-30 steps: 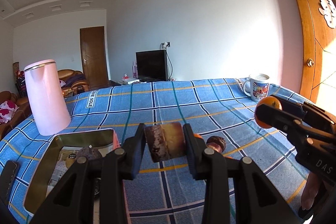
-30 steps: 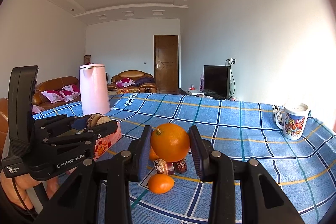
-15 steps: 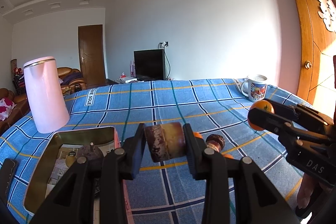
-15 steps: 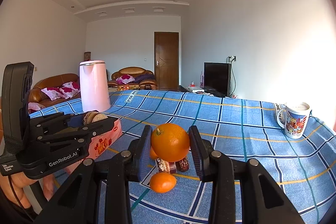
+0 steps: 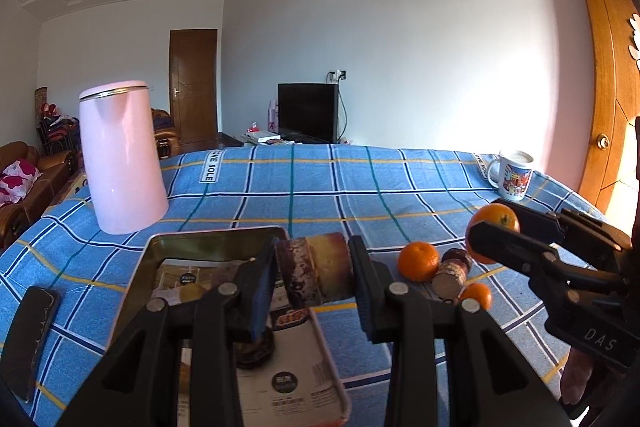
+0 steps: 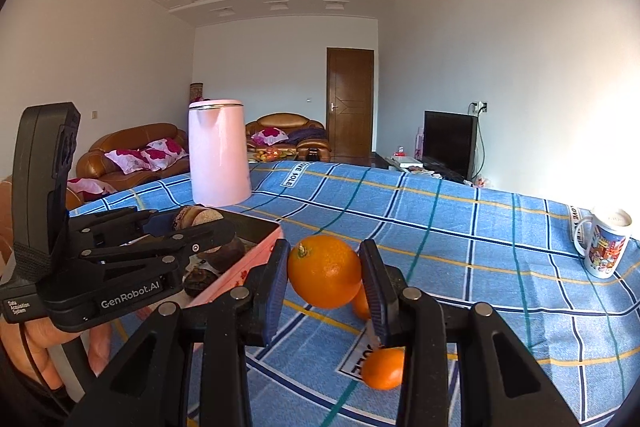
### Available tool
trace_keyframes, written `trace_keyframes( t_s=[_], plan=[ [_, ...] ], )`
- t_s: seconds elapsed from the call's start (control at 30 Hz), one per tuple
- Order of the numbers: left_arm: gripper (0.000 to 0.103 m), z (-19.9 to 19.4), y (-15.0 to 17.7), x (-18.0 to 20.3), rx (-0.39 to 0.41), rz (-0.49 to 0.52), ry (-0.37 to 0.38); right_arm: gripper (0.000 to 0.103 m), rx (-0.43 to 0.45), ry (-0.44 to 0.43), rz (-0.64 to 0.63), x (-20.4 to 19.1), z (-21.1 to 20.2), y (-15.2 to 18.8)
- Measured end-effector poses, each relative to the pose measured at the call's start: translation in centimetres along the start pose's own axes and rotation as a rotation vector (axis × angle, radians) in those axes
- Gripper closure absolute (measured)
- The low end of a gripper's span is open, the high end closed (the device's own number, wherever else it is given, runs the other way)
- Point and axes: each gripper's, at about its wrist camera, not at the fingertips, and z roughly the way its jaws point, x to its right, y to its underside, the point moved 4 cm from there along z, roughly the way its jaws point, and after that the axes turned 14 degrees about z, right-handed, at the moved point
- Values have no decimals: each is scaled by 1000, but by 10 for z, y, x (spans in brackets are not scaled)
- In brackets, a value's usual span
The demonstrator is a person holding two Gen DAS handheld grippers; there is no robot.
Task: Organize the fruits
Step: 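Lower the brown jar over the tin with the left tool while the right tool brings the orange over it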
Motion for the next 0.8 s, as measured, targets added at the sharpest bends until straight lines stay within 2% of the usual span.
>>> trace_keyframes(
  t_s=[0.17, 0.43, 0.63, 0.8],
  plan=[
    [66, 2, 11, -44, -53, -52, -65, 65, -44, -79, -14, -31, 17, 0],
    [66, 14, 31, -81, -145, -99, -83, 65, -147, -171, -54, -78, 50, 15],
    [66, 23, 43, -87, -201, -88, -68, 65, -242, -185, -112, -104, 69, 32],
    [66, 26, 51, -96, -221, -102, -73, 65, -350, -149, -155, -114, 91, 47]
  ],
)
